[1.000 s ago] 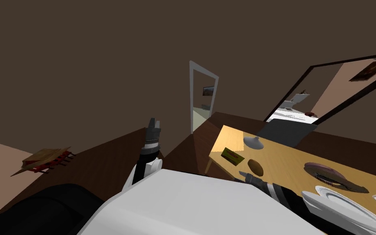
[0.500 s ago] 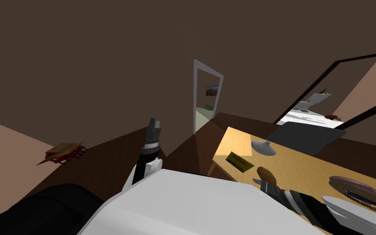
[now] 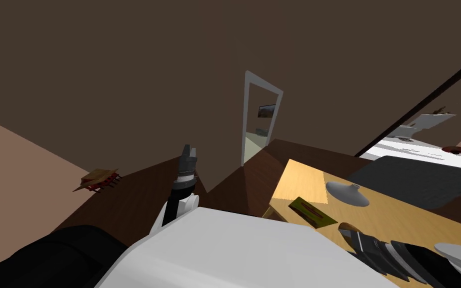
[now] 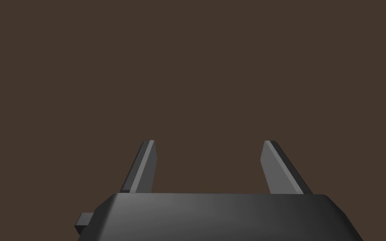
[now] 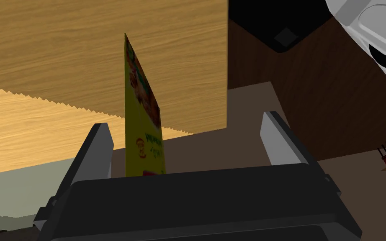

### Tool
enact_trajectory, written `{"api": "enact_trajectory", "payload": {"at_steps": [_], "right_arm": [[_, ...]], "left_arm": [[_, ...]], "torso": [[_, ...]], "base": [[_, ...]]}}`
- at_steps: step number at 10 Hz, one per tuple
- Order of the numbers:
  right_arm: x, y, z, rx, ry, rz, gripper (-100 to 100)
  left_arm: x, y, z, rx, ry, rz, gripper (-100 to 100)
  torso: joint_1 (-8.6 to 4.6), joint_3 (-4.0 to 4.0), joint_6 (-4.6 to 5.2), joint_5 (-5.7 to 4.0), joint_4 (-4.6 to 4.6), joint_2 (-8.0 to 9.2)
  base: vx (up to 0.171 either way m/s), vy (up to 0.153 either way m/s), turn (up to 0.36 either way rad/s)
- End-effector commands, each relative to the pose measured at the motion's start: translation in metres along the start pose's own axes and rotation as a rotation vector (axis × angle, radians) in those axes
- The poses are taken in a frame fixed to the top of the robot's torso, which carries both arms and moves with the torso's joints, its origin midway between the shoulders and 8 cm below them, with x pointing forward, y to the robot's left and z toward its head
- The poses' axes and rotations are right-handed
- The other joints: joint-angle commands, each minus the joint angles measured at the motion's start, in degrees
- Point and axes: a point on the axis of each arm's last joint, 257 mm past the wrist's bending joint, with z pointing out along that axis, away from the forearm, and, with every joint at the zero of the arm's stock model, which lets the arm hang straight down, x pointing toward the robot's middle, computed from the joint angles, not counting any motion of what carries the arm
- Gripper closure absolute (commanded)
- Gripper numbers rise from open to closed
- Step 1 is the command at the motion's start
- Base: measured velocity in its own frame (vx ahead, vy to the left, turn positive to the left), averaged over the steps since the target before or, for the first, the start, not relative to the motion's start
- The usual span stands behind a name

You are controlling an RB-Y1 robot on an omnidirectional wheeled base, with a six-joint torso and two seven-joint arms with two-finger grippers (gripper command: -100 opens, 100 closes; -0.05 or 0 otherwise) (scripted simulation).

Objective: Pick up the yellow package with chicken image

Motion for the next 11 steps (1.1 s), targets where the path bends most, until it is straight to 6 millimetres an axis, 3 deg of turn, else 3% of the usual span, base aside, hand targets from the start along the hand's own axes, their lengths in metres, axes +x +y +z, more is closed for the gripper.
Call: {"api": "enact_trajectory", "payload": {"at_steps": [1,6,7,8,9,11], "right_arm": [[0.017,-0.014,-0.018,0.021,0.061,-0.040,-100],[0.054,-0.046,-0.059,0.060,0.193,-0.122,-100],[0.051,-0.041,-0.051,0.057,0.175,-0.112,-100],[0.052,-0.042,-0.052,0.057,0.178,-0.114,0],[0.047,-0.044,-0.047,0.062,0.178,-0.091,-100],[0.043,-0.047,-0.042,0.068,0.178,-0.074,-100]], "left_arm": [[0.000,0.000,0.000,0.000,0.000,0.000,0],[0.000,0.000,0.000,0.000,0.000,0.000,0],[0.000,0.000,0.000,0.000,0.000,0.000,0],[0.000,0.000,0.000,0.000,0.000,0.000,0],[0.000,0.000,0.000,0.000,0.000,0.000,0],[0.000,0.000,0.000,0.000,0.000,0.000,0]], "torso": [[0.00,0.00,0.00,0.00,0.00,0.00],[-0.02,0.05,0.02,-0.01,0.02,0.10],[-0.01,0.04,0.02,-0.01,0.02,0.07],[-0.16,0.11,0.05,-0.04,0.04,0.20],[-0.28,0.18,0.05,-0.08,0.07,0.32],[-0.55,0.42,0.07,-0.14,0.16,0.73]], "base": [[0.075,0.097,0.095],[0.079,0.089,0.072],[0.040,0.040,0.010],[0.007,0.007,-0.002],[-0.073,-0.031,0.208],[-0.138,-0.061,0.191]]}}
